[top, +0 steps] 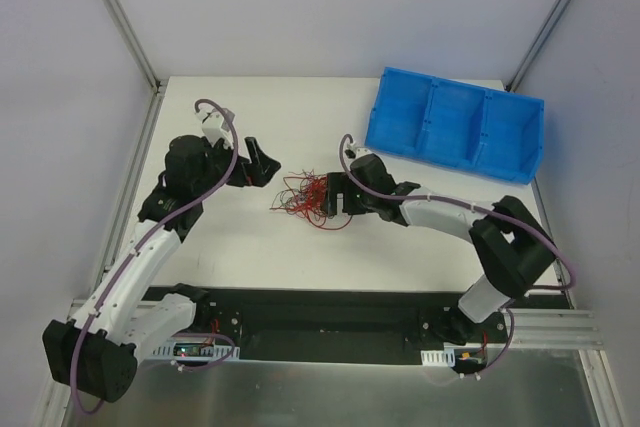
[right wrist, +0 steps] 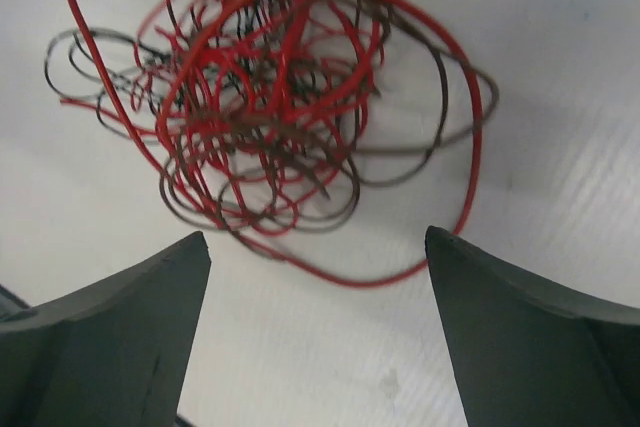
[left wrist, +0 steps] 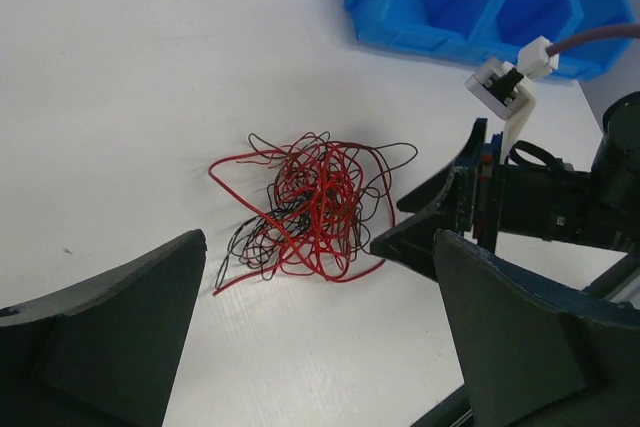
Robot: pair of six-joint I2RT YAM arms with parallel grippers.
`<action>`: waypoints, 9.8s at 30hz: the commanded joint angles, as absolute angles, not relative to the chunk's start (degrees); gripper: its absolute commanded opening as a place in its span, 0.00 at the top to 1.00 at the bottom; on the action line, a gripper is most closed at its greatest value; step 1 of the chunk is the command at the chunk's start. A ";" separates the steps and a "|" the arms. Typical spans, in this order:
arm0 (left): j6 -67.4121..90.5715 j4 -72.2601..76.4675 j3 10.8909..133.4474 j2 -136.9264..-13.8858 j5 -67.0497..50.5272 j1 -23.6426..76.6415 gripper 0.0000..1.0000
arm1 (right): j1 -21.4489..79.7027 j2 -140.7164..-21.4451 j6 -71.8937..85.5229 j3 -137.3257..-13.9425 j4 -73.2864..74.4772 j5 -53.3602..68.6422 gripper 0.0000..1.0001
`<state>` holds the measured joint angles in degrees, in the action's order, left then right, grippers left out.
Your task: Untangle the cables
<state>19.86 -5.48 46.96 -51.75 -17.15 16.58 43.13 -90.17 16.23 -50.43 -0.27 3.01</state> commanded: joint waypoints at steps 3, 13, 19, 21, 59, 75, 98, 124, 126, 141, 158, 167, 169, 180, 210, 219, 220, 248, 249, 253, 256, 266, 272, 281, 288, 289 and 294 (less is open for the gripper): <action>23.20 -5.89 49.56 -60.28 -27.32 17.23 0.09 | 44.03 -99.04 19.34 -55.71 -17.58 0.35 0.27; 28.03 -7.74 53.87 -79.79 -45.52 17.23 0.21 | 48.86 -89.23 18.02 -44.32 -13.36 -1.94 0.92; 27.77 -7.74 54.05 -81.47 -42.99 18.98 0.18 | 48.96 -79.82 17.58 -38.93 -9.86 2.28 0.71; 29.79 -8.26 55.45 -82.44 -42.01 20.30 0.13 | 48.78 -78.06 15.66 -40.51 -5.65 2.99 0.52; 18.54 -24.60 69.43 -106.60 -12.48 34.63 0.08 | 36.39 -72.37 37.72 -48.86 -1.59 4.39 1.00; 18.37 -25.75 68.12 -105.38 -4.22 32.26 0.14 | 31.91 -59.86 18.82 -92.61 31.80 4.49 0.99; 19.16 -25.75 67.06 -99.58 -7.65 22.15 0.13 | 31.47 -56.25 1.42 -116.17 43.77 -15.81 1.00; 21.44 -24.79 70.38 -69.17 -15.28 18.72 0.01 | 31.55 -40.52 2.90 -73.41 39.45 -11.86 1.00; 21.10 -24.08 74.25 -70.13 -18.88 19.33 0.01 | 31.55 -39.29 4.03 -68.84 40.69 -11.69 1.00; 16.26 -22.50 74.62 -79.19 -26.81 22.32 0.04 | 31.38 -59.48 10.73 -53.09 33.49 2.17 0.99; 17.40 -20.57 73.57 -77.61 -29.18 23.38 0.04 | 36.99 -88.59 7.56 -59.32 29.88 0.45 0.23; 17.23 -20.57 73.39 -77.17 -28.30 23.29 0.04 | 46.13 -91.85 7.38 -58.11 26.99 -5.97 0.20; 17.31 -20.57 73.39 -77.17 -28.30 23.38 0.04 | 47.80 -92.02 7.82 -57.31 26.98 -9.56 0.20; 17.14 -20.57 72.69 -75.50 -24.00 23.20 0.04 | 50.18 -95.10 9.41 -57.22 26.10 -18.90 0.85; 21.27 -17.75 68.99 -70.22 -18.81 20.92 0.01 | 14.95 -105.97 2.11 -95.35 11.51 -0.62 1.00; 21.45 -17.58 68.82 -71.10 -19.16 20.74 0.01 | 12.74 -122.85 -3.34 -110.89 20.10 -2.03 0.90; 21.27 -17.58 68.73 -71.10 -18.99 20.66 0.01 | 12.92 -124.35 -3.86 -113.88 22.74 -1.93 0.77; 20.04 -21.80 63.19 -88.68 -30.05 13.10 0.23 | 41.57 -107.13 5.02 -76.37 -4.49 18.98 0.42; 20.04 -21.80 63.11 -88.77 -30.23 13.10 0.23 | 41.57 -108.18 4.66 -77.42 -3.61 18.29 0.45; 19.78 -21.71 63.19 -89.47 -28.92 13.10 0.14 | 41.83 -110.74 2.55 -80.41 -1.06 15.74 0.63; 20.30 -21.71 63.72 -91.75 -27.51 13.18 0.06 | 42.53 -110.05 1.76 -82.17 3.50 13.80 0.96; 22.06 -21.71 67.76 -104.93 -25.58 17.49 0.01 | 47.99 -92.31 7.11 -72.51 2.89 7.57 1.00; 20.04 -23.46 68.38 -105.47 -19.87 15.64 0.07 | 48.69 -74.83 8.17 -74.87 11.75 3.35 1.00; 18.90 -24.52 68.82 -106.08 -16.00 15.64 0.08 | 48.60 -63.38 5.01 -95.26 29.44 -2.72 1.00; 18.46 -25.31 69.52 -106.70 -15.56 15.56 0.08 | 48.60 -59.24 2.29 -101.17 33.13 -5.70 1.00; 18.54 -25.49 69.61 -106.26 -15.64 15.56 0.08 | 48.69 -58.80 1.76 -100.29 33.57 -6.93 1.00; 17.67 -25.58 69.70 -102.23 -15.29 15.56 0.07 | 48.60 -56.25 0.35 -94.32 33.32 -13.08 1.00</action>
<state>19.94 -23.51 68.64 -105.45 -18.68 16.05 48.62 -56.58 2.66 -98.54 30.92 -6.76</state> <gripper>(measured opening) 0.918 0.009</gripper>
